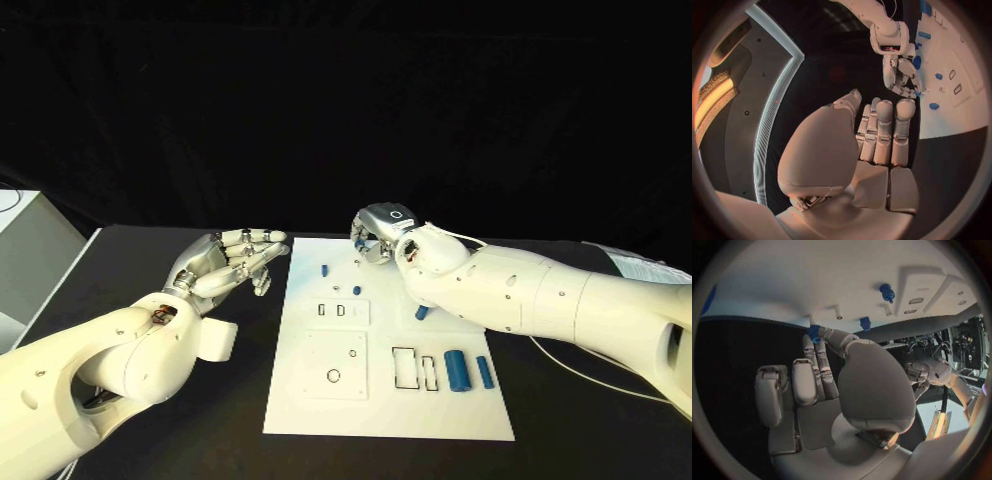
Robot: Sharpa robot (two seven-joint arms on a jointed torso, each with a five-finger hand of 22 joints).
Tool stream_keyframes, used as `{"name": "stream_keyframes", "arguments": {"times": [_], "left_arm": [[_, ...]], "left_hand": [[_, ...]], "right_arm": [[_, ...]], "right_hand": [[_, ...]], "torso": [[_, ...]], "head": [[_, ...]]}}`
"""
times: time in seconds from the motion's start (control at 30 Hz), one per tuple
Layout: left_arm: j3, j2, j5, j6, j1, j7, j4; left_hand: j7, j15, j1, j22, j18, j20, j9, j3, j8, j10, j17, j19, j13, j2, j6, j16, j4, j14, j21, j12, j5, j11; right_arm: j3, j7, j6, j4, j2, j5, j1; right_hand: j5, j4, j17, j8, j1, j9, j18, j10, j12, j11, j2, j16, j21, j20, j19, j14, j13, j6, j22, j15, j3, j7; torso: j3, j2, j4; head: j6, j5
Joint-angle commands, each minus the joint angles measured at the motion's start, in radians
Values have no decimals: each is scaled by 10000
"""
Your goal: Assemble the parts on the task board
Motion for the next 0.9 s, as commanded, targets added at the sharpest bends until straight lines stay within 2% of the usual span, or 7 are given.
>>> {"name": "stream_keyframes", "arguments": {"times": [0.03, 0.17, 0.6, 0.9], "left_arm": [[11, 51, -23, 63, 5, 50, -48], [12, 66, -21, 71, 4, 54, -90], [13, 50, -20, 76, 3, 58, -133], [13, 59, -20, 87, 3, 61, -138]], "left_hand": [[-6, -17, -99, 8, -127, 12, 10, 52, -8, -71, 13, 64, 10, 15, -43, 42, -5, 57, 33, 54, 19, -7], [-6, -17, -99, 8, -127, 12, 10, 52, -8, -71, 13, 64, 10, 15, -43, 42, -5, 57, 33, 54, 19, -7], [-5, -15, -107, 24, -128, 14, 13, 59, -9, -90, 1, 65, 12, 15, -47, 46, -8, 59, 52, 53, 19, -4], [-5, -15, -107, 24, -128, 14, 13, 59, -9, -90, 1, 65, 12, 15, -47, 46, -8, 59, 52, 53, 19, -4]], "right_arm": [[-11, 59, 223, 17, -24, -46, -19], [-12, -34, 208, 20, -56, -152, -19], [-12, -340, -24, 296, -232, -641, -19], [-13, -400, 144, 352, -236, -729, -19]], "right_hand": [[-11, -43, 2, 44, 166, 11, -149, 484, 26, -414, 113, 62, 45, -54, 481, 166, 220, -27, 1761, -65, -22, 54], [-19, -42, 11, 44, 163, 14, -149, 483, 25, -415, 114, 68, 45, -53, 480, 168, 221, -28, 1761, -64, -21, 53], [-39, -68, 22, 39, 167, 24, -157, 477, 17, -417, 87, 79, 65, -51, 499, 169, 223, -46, 1793, -63, -20, 49], [-52, -79, 40, 38, 159, 32, -157, 478, 15, -416, 64, 91, 65, -50, 499, 171, 225, -51, 1795, -63, -24, 50]], "torso": [[-25, 21, -12], [-27, 21, -1], [-33, 47, 23], [-55, 68, 26]], "head": [[-2, -7], [-18, -48], [-8, -37], [15, -43]]}}
